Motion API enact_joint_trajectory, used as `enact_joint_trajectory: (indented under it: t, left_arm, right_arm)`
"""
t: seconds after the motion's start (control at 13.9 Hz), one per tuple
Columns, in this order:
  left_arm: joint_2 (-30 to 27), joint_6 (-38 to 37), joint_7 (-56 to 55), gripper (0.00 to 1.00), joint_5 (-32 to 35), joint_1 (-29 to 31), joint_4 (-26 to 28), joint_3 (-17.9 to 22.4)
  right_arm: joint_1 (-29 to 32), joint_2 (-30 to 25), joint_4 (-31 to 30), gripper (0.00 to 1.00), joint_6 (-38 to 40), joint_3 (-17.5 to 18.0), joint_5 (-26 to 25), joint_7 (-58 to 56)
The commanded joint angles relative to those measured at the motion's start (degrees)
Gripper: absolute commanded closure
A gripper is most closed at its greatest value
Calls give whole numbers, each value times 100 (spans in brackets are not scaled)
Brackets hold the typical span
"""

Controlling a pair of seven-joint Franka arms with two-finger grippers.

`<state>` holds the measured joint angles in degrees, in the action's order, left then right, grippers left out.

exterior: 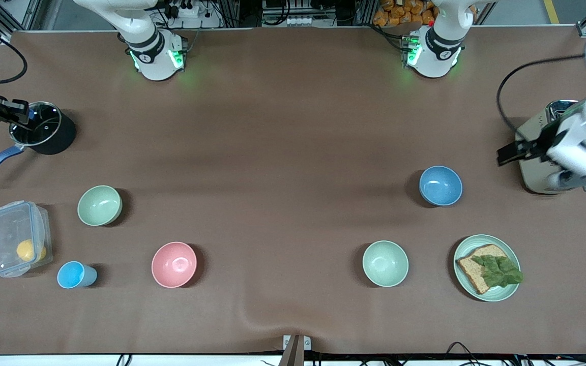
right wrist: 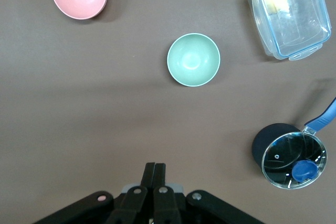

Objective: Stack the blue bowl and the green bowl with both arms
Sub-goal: 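Reach the left gripper down to the blue bowl rim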

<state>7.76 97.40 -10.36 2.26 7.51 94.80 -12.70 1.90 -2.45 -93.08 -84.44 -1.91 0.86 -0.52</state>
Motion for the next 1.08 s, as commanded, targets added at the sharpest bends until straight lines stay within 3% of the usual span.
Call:
enact_joint_trajectory:
  t: [0.0,0.22,1.01]
  left_arm:
    - [-178,856,25,0,230,31,923,-48]
    - [-90,1859,-19,0,704,22,1681,-48]
    - [647,2890,-98,0,688,400,2614,-66]
  right_arm:
    - [47,-168,-175,100,-20,33,-42,8]
    - [47,-160,-175,100,-20,33,-42,8]
    - [311,-98,-175,100,94,6,-42,-317]
